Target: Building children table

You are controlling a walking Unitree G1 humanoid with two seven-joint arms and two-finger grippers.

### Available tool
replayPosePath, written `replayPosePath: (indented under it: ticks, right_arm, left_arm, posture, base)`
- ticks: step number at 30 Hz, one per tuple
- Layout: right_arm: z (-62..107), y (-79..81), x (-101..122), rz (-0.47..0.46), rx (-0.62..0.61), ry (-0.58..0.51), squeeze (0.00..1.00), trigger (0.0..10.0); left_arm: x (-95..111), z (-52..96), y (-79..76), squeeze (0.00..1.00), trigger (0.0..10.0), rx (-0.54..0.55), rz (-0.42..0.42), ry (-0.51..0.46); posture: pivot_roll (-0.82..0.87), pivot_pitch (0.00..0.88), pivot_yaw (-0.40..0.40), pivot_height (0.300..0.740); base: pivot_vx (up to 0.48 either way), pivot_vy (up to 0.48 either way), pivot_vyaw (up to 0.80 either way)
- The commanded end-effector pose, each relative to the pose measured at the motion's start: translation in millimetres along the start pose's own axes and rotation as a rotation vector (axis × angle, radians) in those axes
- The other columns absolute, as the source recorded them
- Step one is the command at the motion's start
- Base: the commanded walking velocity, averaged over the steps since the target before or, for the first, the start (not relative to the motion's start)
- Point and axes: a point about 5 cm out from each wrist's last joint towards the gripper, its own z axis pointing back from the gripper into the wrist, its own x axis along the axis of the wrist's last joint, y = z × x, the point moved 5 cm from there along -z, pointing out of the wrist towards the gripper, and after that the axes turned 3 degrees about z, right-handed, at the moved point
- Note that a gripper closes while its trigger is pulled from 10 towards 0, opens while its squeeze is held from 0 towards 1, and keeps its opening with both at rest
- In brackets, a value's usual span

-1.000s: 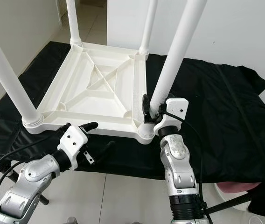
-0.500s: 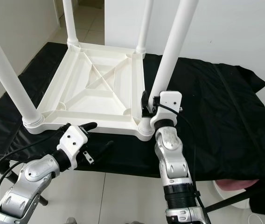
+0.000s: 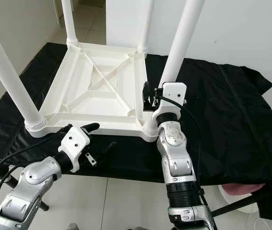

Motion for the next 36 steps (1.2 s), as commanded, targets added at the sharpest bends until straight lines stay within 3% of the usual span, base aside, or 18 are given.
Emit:
replayPosePath:
  ticks: [1,9,18,31,32,33,35,36]
  right_arm:
    - [3.3,-5.4,-15,-0.039,-0.016,0.065,0.00,10.0]
    - [9.3,-11.9,-46,-0.109,-0.043,0.192,0.00,10.0]
    - [6.7,-4.5,-42,-0.152,-0.013,0.185,0.00,10.0]
    - [1.3,-4.8,-41,-0.112,0.029,0.176,0.00,10.0]
    - [0.7,-5.5,-41,-0.108,0.029,0.173,0.00,9.6]
    - [-0.1,-6.2,-41,-0.092,0.029,0.169,0.00,0.0]
    - [-0.5,-6.7,-40,-0.083,0.029,0.167,0.00,0.0]
    - [-1.2,-6.7,-40,-0.061,0.035,0.165,0.00,10.0]
  left_arm:
    - [-1,0.9,4.0,0.00,10.0,0.042,-0.003,0.007]
    - [-1,0.2,3.5,0.00,10.0,0.042,0.001,0.005]
    - [2,-0.9,3.1,0.00,10.0,0.042,0.003,-0.004]
    - [7,-5.6,-10.1,0.00,10.0,0.009,0.044,-0.027]
    - [8,-6.3,-10.6,0.00,10.0,0.007,0.044,-0.032]
    - [9,-7.2,-10.0,0.00,10.0,0.009,0.045,-0.036]
    - [9,-7.8,-9.5,0.00,10.0,0.010,0.045,-0.038]
    - [10,-8.3,-8.5,0.00,10.0,0.013,0.045,-0.041]
  posture:
    - [0.05,0.052,-0.079,0.740]
    - [0.05,0.055,-0.083,0.740]
    - [0.05,0.057,-0.084,0.740]
    - [0.06,0.046,-0.090,0.740]
    - [0.06,0.046,-0.090,0.740]
    - [0.06,0.041,-0.092,0.740]
    - [0.06,0.041,-0.092,0.740]
    - [0.05,0.037,-0.093,0.740]
  base:
    - [0.000,0.000,0.00]
    - [0.000,0.000,0.00]
    - [0.000,0.000,0.00]
    - [0.000,0.000,0.00]
    - [0.000,0.000,0.00]
    - [0.000,0.000,0.00]
    - [0.000,0.000,0.00]
    - [0.000,0.000,0.00]
